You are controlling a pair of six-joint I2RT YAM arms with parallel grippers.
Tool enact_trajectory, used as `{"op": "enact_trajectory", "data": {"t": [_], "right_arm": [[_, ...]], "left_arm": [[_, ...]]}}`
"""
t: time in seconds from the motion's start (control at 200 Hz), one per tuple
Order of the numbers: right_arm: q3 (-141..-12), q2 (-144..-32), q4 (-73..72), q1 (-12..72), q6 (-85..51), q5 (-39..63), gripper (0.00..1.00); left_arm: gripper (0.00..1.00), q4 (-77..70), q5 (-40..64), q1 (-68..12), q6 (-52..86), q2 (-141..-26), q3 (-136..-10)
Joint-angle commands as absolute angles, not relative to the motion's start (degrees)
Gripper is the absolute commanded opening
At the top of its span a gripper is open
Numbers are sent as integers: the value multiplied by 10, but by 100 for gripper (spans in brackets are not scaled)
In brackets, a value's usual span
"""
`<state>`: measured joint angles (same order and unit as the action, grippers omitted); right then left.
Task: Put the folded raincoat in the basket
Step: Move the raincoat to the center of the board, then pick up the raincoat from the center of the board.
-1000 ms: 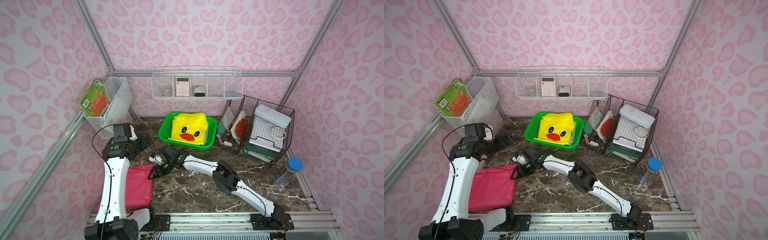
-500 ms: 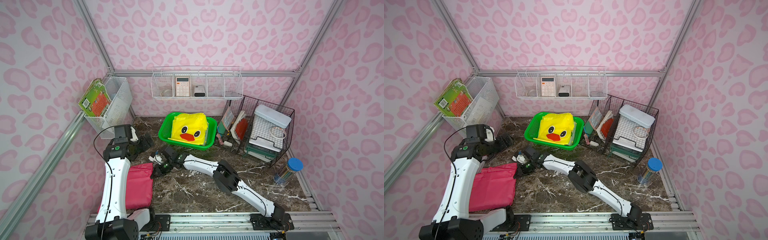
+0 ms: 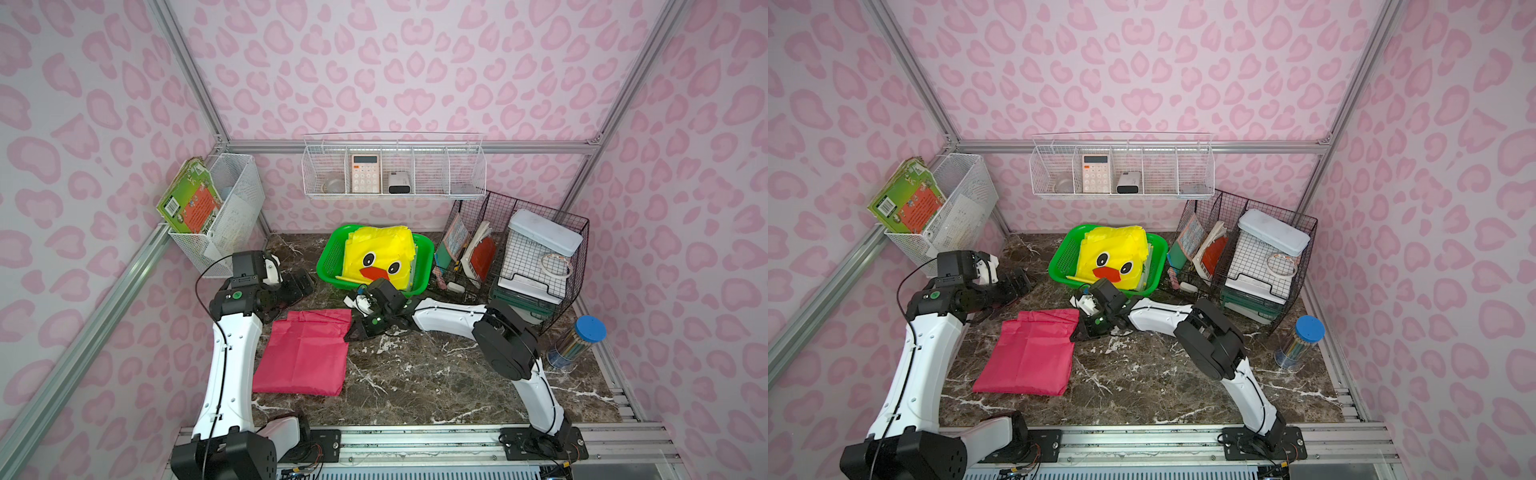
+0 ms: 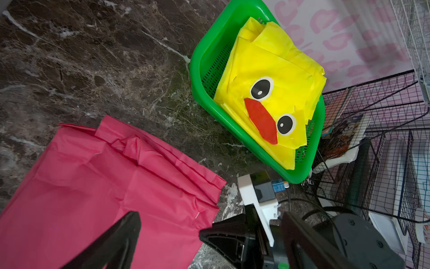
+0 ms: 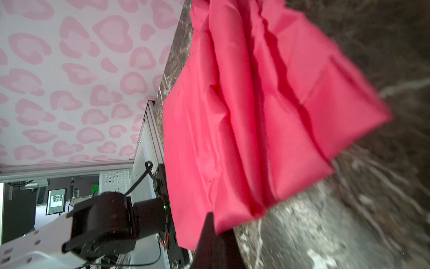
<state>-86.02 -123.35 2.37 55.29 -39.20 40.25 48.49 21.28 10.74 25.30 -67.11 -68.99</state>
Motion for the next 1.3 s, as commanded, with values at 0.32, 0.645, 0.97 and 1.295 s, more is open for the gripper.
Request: {"op": "enact_trajectory", "data": {"t": [0.32, 0.645, 0.97, 1.295], "right_arm": [[-584, -1056, 27, 460, -329, 367, 0], [-493, -954, 126, 352, -253, 310, 0], [-477, -912, 132, 339, -274, 317, 66], [-445, -905, 77, 362, -332, 344, 70]], "left_arm": [[99, 502, 258, 23, 225, -694, -630], [99, 495, 271, -20, 214, -730, -595], [99, 473, 257, -29, 207, -802, -560], [99, 445, 260, -29, 209, -848, -529]]}}
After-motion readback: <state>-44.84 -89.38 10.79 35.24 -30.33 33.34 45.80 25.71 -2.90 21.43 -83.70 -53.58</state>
